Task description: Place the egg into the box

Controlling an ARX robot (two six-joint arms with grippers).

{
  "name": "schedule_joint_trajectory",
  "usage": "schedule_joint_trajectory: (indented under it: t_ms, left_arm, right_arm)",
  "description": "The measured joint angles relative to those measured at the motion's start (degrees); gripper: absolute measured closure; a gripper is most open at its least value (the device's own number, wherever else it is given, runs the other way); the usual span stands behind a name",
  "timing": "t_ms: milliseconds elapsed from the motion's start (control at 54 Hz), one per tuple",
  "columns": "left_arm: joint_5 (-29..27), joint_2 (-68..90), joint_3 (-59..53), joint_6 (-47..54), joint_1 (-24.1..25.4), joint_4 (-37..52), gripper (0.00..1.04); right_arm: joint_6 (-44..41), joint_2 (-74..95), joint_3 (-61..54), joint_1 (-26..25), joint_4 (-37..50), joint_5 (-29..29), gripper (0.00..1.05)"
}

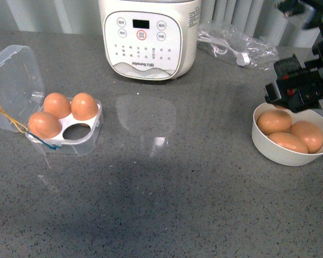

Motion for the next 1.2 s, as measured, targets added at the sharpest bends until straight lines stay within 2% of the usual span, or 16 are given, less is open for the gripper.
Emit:
schedule_joint_trajectory:
  t_ms: [352,611,815,1204]
  left_arm:
    - [0.0,0.0,0.0,0.0,0.0,0.0,0.07]
    - [0.0,0.0,0.0,0.0,0.0,0.0,0.07]
    - [0.0,0.0,0.0,0.0,0.0,0.0,0.07]
    - [0.0,0.0,0.0,0.0,0.0,0.0,0.07]
  right_arm:
    - [-9.7,1.2,5.2,7.9,3.9,-11.5,0.61]
    - [-22.7,8.4,11.3,13.9,2.5,-18.5,0.62]
    - [-25.9,13.7,16.3,16.6,6.1,-23.2,0.62]
    - [-26.2,22.7,21.2,20.5,4.9,-26.1,0.62]
